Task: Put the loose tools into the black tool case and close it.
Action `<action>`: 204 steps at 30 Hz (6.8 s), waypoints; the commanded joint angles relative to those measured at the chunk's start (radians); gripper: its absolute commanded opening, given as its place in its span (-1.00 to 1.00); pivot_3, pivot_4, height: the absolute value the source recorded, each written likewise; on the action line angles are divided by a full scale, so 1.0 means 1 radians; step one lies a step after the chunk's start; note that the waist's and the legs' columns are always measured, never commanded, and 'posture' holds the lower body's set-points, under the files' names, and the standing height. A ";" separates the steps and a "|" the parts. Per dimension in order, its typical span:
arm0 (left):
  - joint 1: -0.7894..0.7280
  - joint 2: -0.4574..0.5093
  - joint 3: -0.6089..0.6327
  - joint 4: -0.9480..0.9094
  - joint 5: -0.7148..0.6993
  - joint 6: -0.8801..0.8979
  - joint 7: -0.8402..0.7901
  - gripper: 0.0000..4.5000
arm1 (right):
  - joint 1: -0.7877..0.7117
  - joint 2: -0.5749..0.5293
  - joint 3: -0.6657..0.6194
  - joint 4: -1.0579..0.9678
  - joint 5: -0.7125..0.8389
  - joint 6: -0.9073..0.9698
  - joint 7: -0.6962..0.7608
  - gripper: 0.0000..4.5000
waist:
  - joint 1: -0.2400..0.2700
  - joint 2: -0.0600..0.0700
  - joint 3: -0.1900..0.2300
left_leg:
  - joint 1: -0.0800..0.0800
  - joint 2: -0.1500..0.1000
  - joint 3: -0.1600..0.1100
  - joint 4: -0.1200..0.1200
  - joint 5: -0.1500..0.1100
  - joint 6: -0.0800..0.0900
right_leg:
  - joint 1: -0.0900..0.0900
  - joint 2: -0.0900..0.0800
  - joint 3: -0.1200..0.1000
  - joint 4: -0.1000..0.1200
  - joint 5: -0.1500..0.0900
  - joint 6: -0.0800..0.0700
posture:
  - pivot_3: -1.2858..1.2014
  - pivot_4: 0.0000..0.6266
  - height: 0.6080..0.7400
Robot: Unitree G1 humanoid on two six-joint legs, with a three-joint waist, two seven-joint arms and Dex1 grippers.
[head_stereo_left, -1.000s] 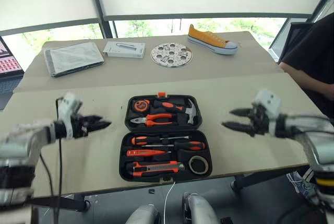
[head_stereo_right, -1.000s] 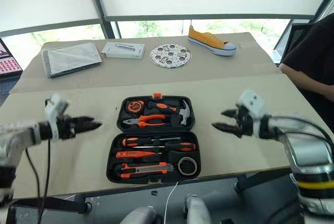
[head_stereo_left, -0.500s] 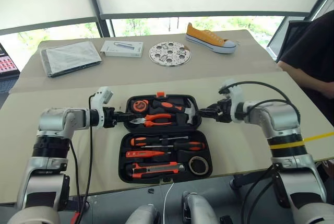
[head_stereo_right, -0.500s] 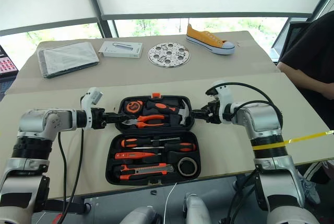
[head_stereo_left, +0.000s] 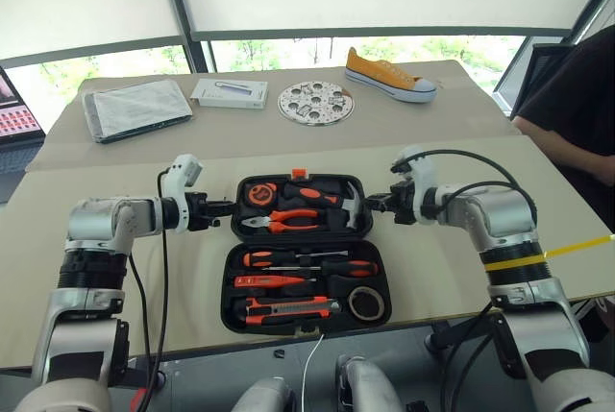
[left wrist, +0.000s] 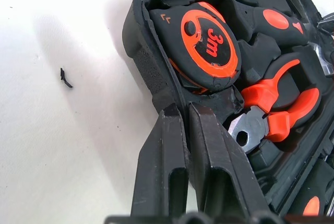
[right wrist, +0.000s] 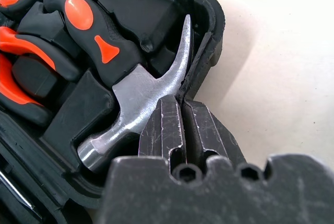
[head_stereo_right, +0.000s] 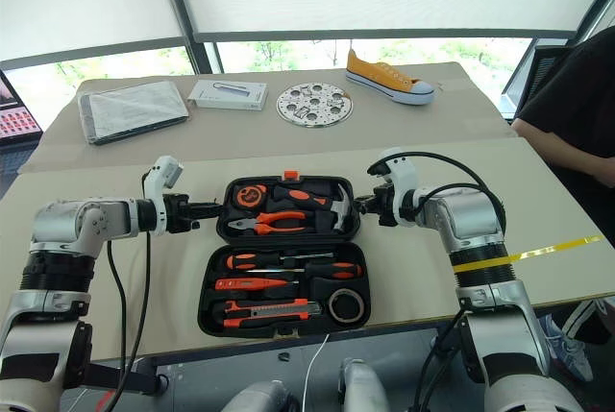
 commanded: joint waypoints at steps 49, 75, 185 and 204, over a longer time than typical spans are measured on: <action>0.143 0.218 -0.100 -0.031 0.257 -0.792 -0.281 -0.91 | 0.710 -0.417 -0.020 -0.710 -0.020 -0.675 0.408 -1.00 | 0.029 0.001 -0.001 | 0.016 0.012 0.005 -0.017 -0.007 -0.011 | 0.016 0.008 -0.003 -0.017 0.000 -0.001 | 0.03 -0.52 0.96; -0.233 0.091 -0.320 0.006 0.165 -0.711 -0.775 -0.97 | 0.688 -0.381 -0.137 -0.734 0.077 -0.522 0.372 -1.00 | 0.013 -0.002 -0.001 | -0.021 0.007 0.002 0.009 -0.003 -0.003 | -0.016 0.001 -0.009 -0.001 0.007 -0.006 | 0.03 -0.52 0.96; -0.131 -0.113 -0.533 0.089 0.515 -1.276 -0.632 -0.97 | 0.596 -0.233 0.085 -0.655 0.020 -0.488 0.220 -1.00 | 0.013 0.005 -0.015 | 0.016 0.015 0.005 -0.014 -0.007 0.002 | 0.017 0.009 -0.002 -0.019 -0.003 0.007 | 0.03 -0.52 0.96; -0.022 0.013 -0.360 -0.040 0.348 -0.990 -0.624 -0.21 | 0.582 -0.359 -0.183 -0.691 0.231 -0.398 0.399 -0.20 | 0.006 0.006 -0.015 | 0.015 0.014 0.004 -0.014 -0.008 0.003 | 0.016 0.010 -0.002 -0.019 0.001 -0.001 | 0.03 -0.52 0.96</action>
